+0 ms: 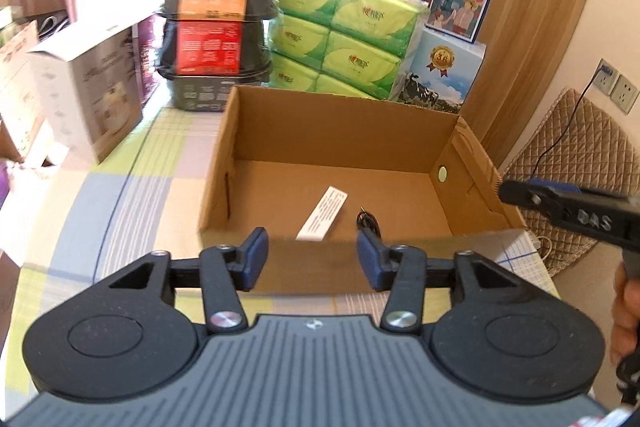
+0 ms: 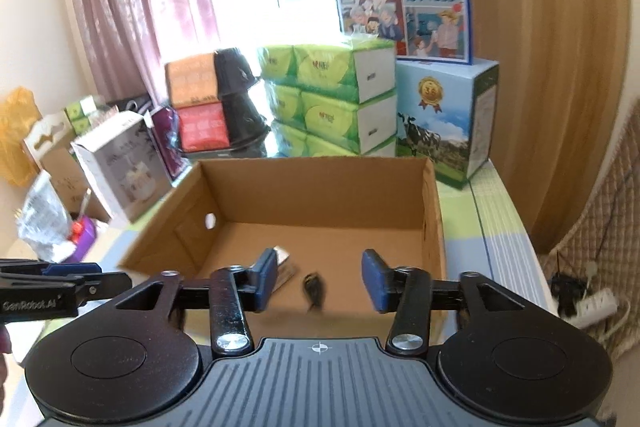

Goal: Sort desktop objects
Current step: 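Move both tools back toward the remaining items on the table, then grasp the silver foil bag with the left gripper while the right gripper grasps the green medicine box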

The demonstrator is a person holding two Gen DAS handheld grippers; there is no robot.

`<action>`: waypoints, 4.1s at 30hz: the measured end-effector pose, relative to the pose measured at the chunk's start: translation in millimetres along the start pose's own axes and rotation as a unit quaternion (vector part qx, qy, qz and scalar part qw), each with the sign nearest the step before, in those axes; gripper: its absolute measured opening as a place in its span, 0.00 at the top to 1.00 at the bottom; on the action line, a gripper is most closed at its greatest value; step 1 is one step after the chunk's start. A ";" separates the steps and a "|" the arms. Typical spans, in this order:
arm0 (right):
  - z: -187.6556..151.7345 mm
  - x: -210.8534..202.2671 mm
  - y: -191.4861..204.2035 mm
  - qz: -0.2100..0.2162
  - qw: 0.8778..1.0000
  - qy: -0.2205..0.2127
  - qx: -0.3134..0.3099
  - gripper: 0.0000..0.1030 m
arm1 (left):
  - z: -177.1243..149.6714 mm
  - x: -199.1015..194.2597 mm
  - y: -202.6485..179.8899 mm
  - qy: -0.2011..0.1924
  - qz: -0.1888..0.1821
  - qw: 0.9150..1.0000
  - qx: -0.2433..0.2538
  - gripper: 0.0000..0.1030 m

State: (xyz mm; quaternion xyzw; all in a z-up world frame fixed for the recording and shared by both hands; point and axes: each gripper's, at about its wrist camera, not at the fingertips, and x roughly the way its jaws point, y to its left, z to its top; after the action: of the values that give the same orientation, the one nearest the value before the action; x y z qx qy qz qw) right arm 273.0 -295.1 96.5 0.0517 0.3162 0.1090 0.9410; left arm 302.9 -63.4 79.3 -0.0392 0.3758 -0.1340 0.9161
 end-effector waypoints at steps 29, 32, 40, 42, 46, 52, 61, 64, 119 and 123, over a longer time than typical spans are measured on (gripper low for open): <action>-162.7 -178.8 -0.3 -0.029 0.995 0.023 0.094 0.09 | -178.0 -138.9 10.5 0.018 0.057 0.996 -0.067 0.05; -165.7 -175.5 2.8 -0.026 0.995 0.029 0.091 0.09 | -182.9 -138.6 9.4 0.025 0.063 0.996 -0.061 0.05; -172.2 -158.0 8.3 -0.024 0.995 0.051 0.088 0.09 | -195.3 -131.6 13.6 0.043 0.070 0.995 -0.059 0.05; -174.3 -152.5 9.4 -0.021 0.994 0.058 0.090 0.09 | -197.8 -128.2 15.6 0.049 0.070 0.995 -0.059 0.05; -177.4 -140.8 11.5 -0.020 0.993 0.070 0.089 0.09 | -200.6 -119.7 18.0 0.059 0.070 0.994 -0.057 0.05; -180.1 -124.1 10.3 -0.021 0.992 0.088 0.087 0.09 | -202.5 -101.7 19.8 0.075 0.066 0.993 -0.057 0.05; -182.2 -92.8 7.1 -0.024 0.988 0.117 0.099 0.09 | -203.1 -77.0 18.4 0.095 0.067 0.992 -0.046 0.05; -181.6 -81.3 5.3 -0.025 0.987 0.123 0.104 0.09 | -202.2 -69.7 16.9 0.099 0.067 0.992 -0.042 0.05; -190.4 -13.4 -4.6 -0.058 0.978 0.197 0.031 0.60 | -204.7 3.9 8.6 0.183 0.053 0.982 0.017 0.47; -189.7 -9.4 -4.7 -0.056 0.977 0.205 0.025 0.61 | -205.4 3.2 4.1 0.186 0.055 0.981 0.030 0.54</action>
State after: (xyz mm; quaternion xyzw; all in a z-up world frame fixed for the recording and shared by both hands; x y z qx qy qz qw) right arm 151.5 -296.5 -49.5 0.0338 0.5075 0.0565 0.8592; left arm 162.4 -54.4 -70.4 0.0342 0.5367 -0.0994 0.8372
